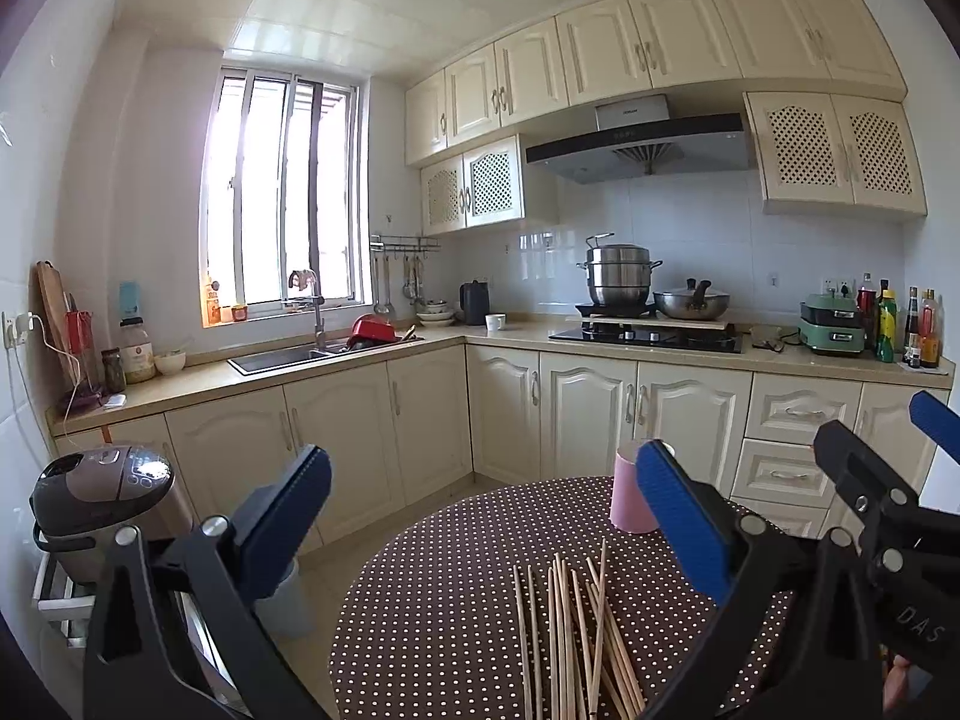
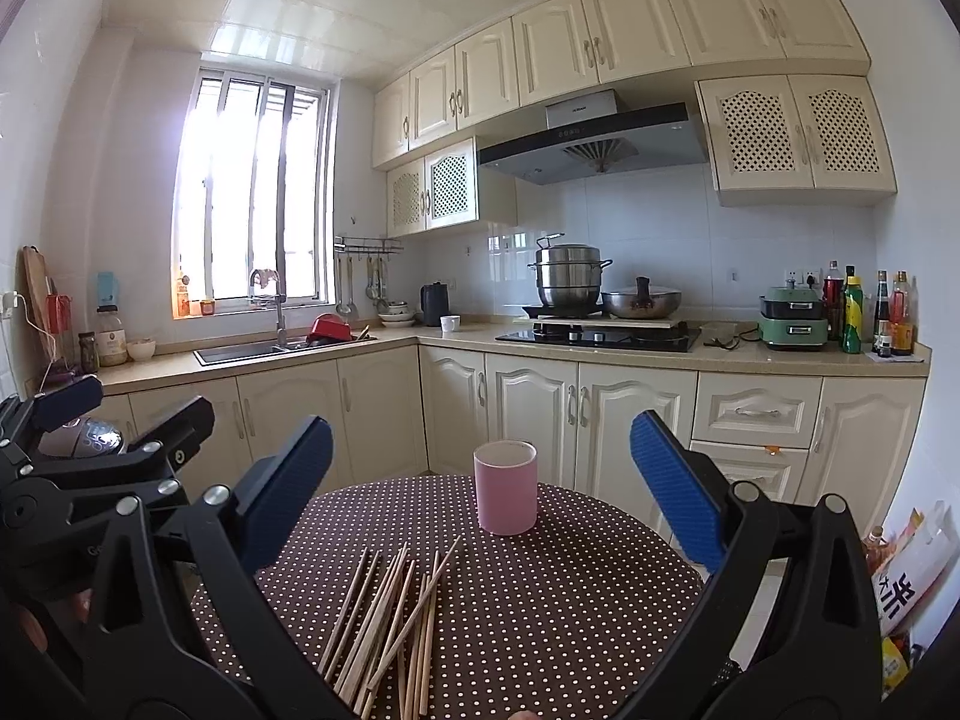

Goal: Organize utensils

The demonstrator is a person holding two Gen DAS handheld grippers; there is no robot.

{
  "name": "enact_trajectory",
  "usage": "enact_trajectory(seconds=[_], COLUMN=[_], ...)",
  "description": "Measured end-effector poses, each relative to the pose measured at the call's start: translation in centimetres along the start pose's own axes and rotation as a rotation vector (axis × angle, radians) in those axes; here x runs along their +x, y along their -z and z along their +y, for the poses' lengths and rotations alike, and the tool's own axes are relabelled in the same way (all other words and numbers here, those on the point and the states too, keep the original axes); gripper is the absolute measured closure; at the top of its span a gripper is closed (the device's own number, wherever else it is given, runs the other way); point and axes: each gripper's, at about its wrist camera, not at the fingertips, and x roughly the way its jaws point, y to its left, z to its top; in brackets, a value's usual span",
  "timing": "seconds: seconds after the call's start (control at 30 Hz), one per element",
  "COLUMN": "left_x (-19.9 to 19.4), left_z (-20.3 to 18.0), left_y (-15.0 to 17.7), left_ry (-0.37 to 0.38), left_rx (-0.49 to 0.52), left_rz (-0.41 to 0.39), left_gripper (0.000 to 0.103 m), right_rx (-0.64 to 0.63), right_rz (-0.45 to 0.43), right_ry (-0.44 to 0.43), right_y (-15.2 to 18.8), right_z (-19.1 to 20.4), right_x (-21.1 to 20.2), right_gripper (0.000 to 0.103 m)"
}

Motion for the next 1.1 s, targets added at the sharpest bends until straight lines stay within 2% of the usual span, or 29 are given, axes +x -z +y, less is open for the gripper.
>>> enact_trajectory(seconds=[0.43, 0.57, 0.7, 0.77, 0.87, 1.1], left_x=[3.2, 5.2, 9.3, 11.7, 14.5, 19.0], left_z=[-0.2, 0.1, 0.5, 0.9, 2.1, 2.8], left_y=[0.9, 1.9, 4.1, 5.6, 7.8, 12.5], left_ry=[0.001, 0.008, 0.055, 0.067, 0.108, 0.137], left_rx=[0.005, 0.007, 0.022, 0.023, -0.014, 0.003], left_rz=[0.049, 0.094, 0.224, 0.313, 0.416, 0.569], left_gripper=[0.004, 0.004, 0.004, 0.004, 0.004, 0.004], right_rx=[0.022, 0.016, 0.036, 0.029, 0.004, -0.023], right_rz=[0.046, 0.101, 0.228, 0.298, 0.353, 0.499], right_ry=[-0.04, -0.059, -0.085, -0.082, -0.062, -0.036], right_y=[1.0, 1.9, 3.9, 5.2, 7.2, 11.0], right_z=[-0.2, 0.0, 0.0, 0.1, 0.6, 0.9], right_x=[2.8, 4.7, 7.8, 9.5, 11.1, 14.7], right_gripper=[0.006, 0.006, 0.006, 0.006, 0.006, 0.006])
